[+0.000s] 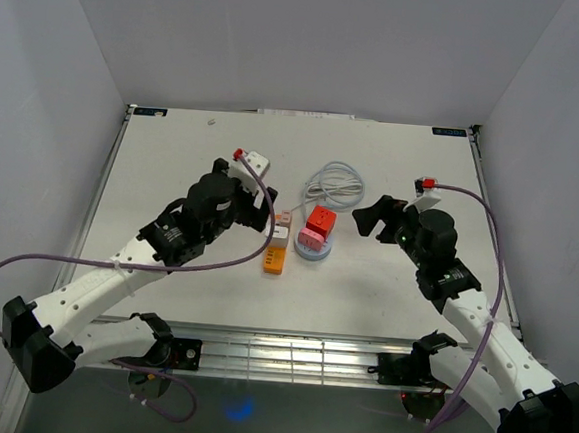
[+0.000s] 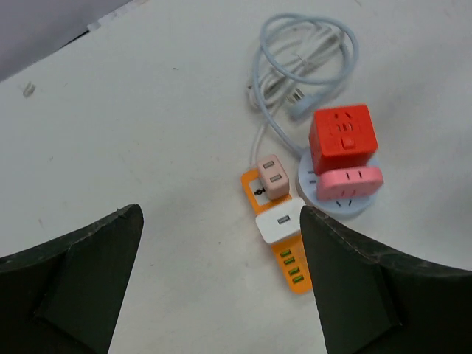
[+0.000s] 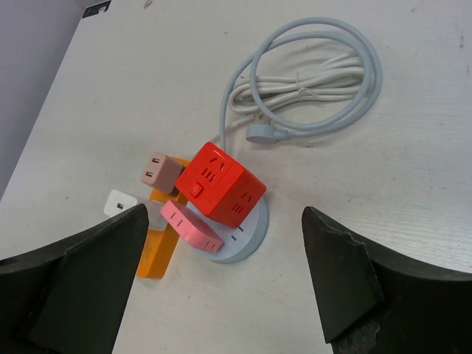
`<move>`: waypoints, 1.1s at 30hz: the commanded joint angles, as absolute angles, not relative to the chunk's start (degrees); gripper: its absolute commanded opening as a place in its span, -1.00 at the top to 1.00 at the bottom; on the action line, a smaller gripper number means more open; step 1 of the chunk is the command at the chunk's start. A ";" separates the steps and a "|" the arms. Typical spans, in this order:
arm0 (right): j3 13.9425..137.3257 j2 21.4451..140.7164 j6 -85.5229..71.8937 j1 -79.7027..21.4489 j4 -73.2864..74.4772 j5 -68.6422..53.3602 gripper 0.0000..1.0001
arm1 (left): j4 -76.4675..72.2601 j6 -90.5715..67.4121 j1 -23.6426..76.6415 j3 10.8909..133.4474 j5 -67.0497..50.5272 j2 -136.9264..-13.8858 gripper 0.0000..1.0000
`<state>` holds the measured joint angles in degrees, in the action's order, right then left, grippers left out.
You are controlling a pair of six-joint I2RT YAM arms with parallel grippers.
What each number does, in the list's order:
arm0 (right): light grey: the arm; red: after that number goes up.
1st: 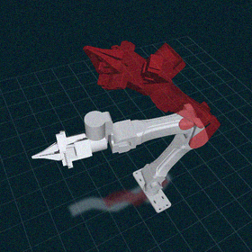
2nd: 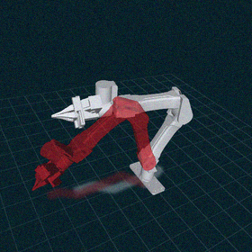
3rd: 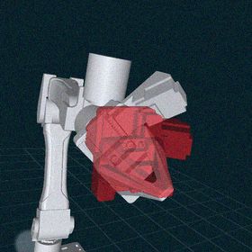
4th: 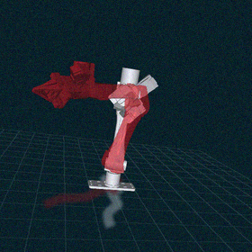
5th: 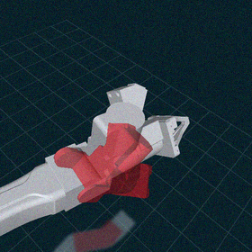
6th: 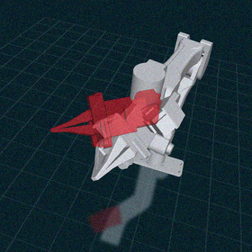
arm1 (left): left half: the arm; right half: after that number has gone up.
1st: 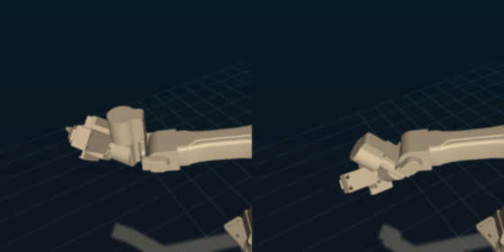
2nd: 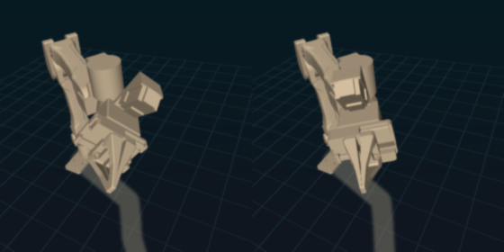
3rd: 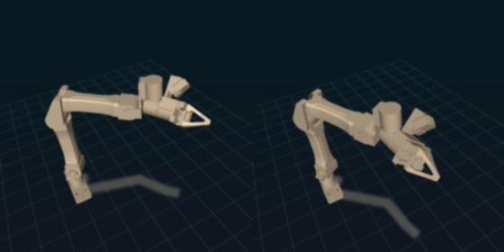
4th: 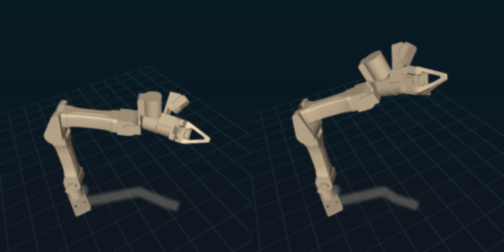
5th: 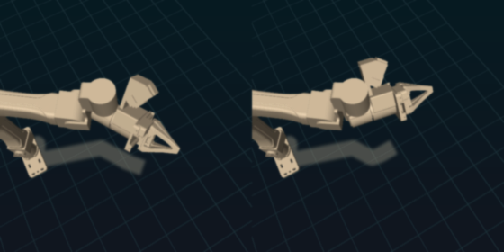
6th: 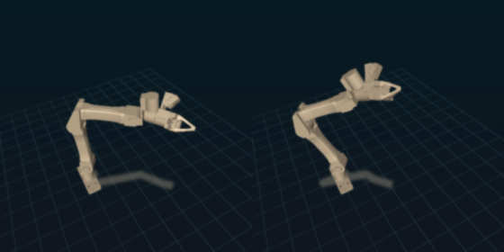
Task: Insert the plug
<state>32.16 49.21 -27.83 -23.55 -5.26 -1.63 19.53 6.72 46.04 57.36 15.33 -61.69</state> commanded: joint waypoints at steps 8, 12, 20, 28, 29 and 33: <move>29.81 43.60 -21.01 -23.12 -6.86 10.97 -0.79 | 10.21 -30.84 36.30 41.51 27.67 -58.73 -0.96; 26.20 41.84 -19.26 -23.12 -7.90 14.76 -0.79 | 1.51 -35.59 36.21 29.82 28.91 -50.12 -0.96; 18.46 38.41 -19.16 -23.12 -12.74 17.05 -0.79 | -9.92 -31.47 36.21 13.63 32.61 -36.57 -0.96; 16.87 35.68 -18.81 -23.12 -13.27 17.66 -0.79 | -13.27 -29.53 36.21 11.07 30.68 -33.74 -0.96; 16.96 35.25 -19.16 -23.12 -12.84 17.84 -0.79 | -13.18 -29.36 36.21 11.25 30.59 -34.27 -0.96; 16.87 34.54 -18.99 -23.12 -12.57 17.67 -0.79 | -13.10 -29.09 36.21 12.04 30.24 -36.03 -0.96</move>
<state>16.97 35.51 -19.86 -23.31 -9.67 16.38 -11.86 -29.98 36.47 10.87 30.68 -35.46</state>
